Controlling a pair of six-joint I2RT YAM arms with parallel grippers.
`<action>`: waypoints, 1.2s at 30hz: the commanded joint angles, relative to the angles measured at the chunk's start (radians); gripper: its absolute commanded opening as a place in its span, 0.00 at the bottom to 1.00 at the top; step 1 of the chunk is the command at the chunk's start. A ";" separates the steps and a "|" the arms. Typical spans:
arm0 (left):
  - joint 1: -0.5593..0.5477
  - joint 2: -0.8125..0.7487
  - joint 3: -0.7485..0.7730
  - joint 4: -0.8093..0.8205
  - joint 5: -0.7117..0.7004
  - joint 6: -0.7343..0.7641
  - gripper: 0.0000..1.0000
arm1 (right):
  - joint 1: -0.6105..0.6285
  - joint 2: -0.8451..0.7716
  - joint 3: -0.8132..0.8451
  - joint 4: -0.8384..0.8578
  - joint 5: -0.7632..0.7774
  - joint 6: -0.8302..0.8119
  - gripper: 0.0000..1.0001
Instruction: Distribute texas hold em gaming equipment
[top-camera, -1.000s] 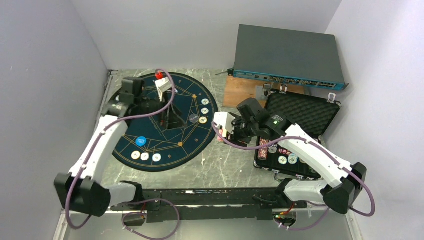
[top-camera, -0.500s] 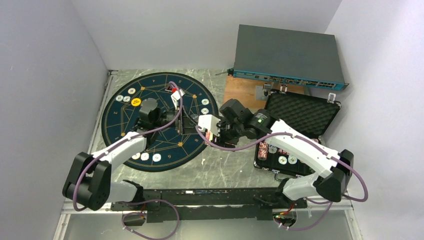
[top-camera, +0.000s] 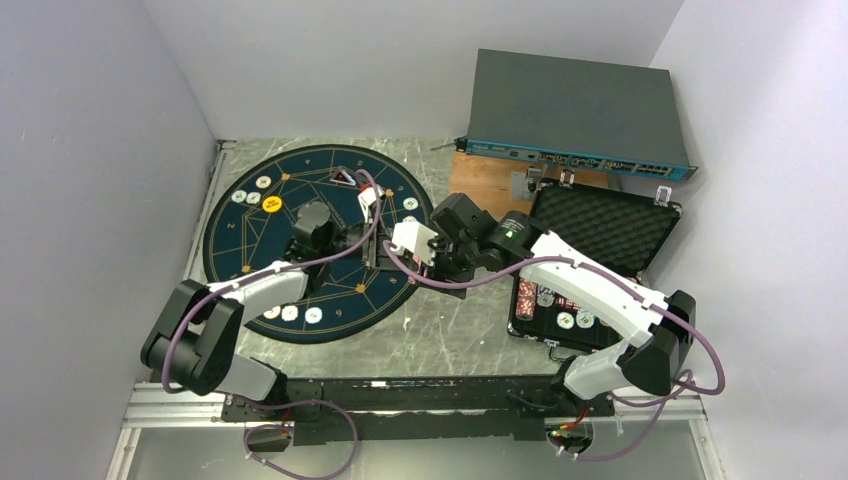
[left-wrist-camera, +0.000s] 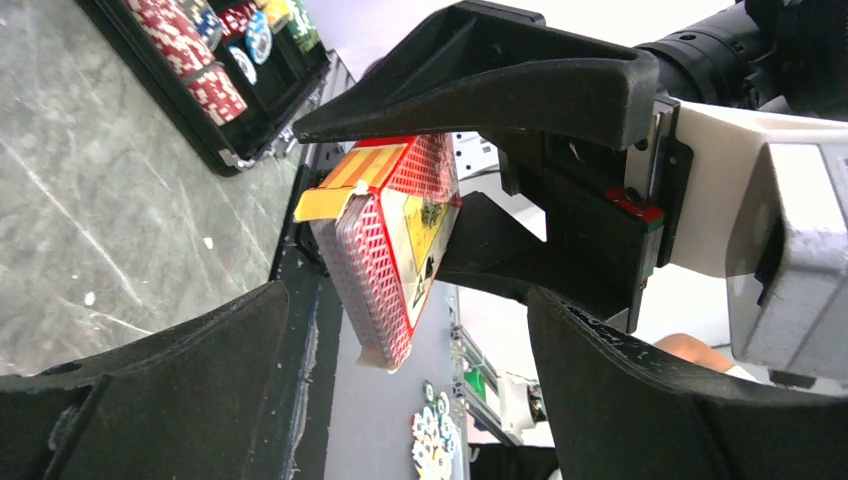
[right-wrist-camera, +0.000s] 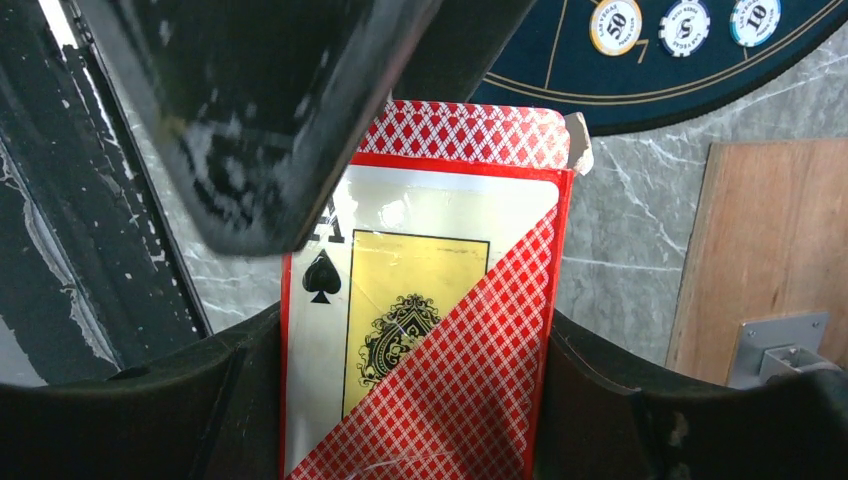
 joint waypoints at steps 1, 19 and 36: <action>-0.051 0.043 0.023 0.206 -0.004 -0.109 0.93 | 0.009 -0.026 0.039 0.010 0.028 -0.001 0.00; -0.075 0.146 -0.017 0.594 -0.020 -0.408 0.00 | 0.005 -0.099 0.011 -0.042 0.100 0.034 0.95; -0.105 0.189 0.003 0.623 -0.003 -0.446 0.00 | -0.015 -0.032 0.112 -0.110 0.065 -0.018 0.73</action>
